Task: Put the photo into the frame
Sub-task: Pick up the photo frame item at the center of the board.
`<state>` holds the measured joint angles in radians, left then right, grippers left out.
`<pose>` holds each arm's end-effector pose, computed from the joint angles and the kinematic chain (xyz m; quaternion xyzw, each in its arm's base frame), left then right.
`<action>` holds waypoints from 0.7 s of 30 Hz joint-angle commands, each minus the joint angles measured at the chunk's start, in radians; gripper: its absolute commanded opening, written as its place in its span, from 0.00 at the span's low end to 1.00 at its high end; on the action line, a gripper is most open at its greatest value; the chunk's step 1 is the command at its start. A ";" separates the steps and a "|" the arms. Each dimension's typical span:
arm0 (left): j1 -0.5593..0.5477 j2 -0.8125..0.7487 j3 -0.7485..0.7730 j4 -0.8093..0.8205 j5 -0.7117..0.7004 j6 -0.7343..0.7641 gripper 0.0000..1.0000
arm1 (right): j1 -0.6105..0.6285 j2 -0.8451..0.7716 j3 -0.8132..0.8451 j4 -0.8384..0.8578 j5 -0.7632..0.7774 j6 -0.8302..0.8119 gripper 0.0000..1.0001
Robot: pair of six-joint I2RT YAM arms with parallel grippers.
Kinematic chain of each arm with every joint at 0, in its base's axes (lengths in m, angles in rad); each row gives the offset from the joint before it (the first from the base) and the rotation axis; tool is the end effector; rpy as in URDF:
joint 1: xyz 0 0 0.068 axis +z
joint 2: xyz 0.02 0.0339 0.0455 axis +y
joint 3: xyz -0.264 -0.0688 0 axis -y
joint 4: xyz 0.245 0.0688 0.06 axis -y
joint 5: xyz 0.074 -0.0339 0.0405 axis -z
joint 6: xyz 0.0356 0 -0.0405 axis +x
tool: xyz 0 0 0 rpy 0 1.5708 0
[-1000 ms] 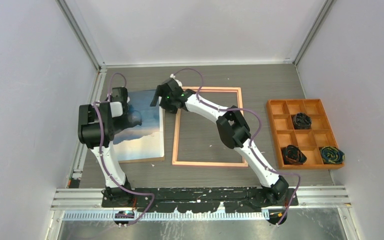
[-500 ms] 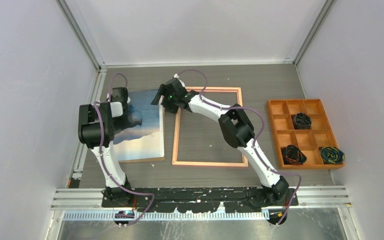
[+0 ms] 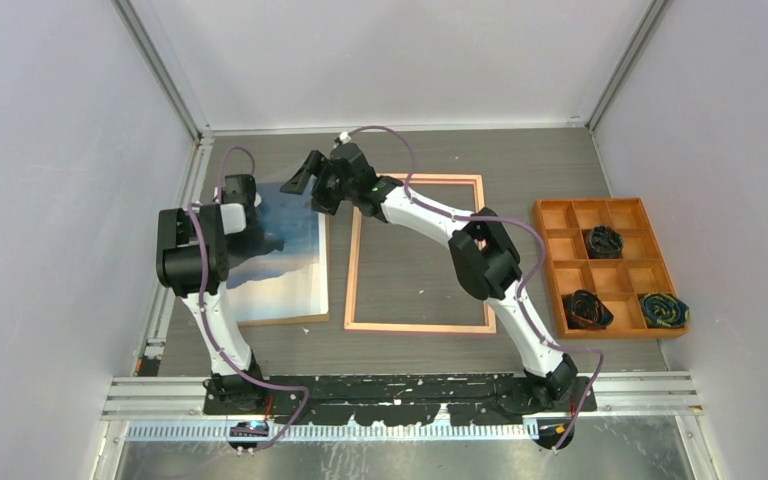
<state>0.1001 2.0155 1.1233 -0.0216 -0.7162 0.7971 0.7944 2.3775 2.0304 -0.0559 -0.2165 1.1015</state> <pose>0.3913 0.0628 0.1189 0.1964 0.8718 0.4300 0.1284 0.3880 0.4059 0.2266 0.0680 0.8288 0.4977 0.2465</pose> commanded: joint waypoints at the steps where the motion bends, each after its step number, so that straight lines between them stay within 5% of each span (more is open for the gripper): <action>1: -0.020 0.055 -0.011 -0.104 0.207 -0.057 0.49 | 0.026 -0.026 0.008 0.099 -0.124 0.045 0.82; 7: -0.010 0.049 0.009 -0.139 0.220 -0.068 0.49 | 0.022 -0.033 -0.049 0.071 -0.083 0.024 0.66; 11: 0.034 0.022 0.061 -0.212 0.243 -0.082 0.50 | 0.014 -0.063 -0.050 -0.003 -0.056 -0.041 0.33; 16: 0.077 -0.064 0.116 -0.304 0.265 -0.069 0.59 | -0.011 -0.126 -0.045 -0.102 -0.061 -0.136 0.03; 21: 0.075 -0.160 0.180 -0.435 0.313 -0.093 0.63 | -0.085 -0.283 -0.186 -0.168 -0.118 -0.221 0.01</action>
<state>0.1806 1.9549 1.2331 -0.2981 -0.5064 0.7490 0.7742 2.3142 1.9274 -0.1818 -0.2783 0.9783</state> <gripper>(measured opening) 0.623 0.023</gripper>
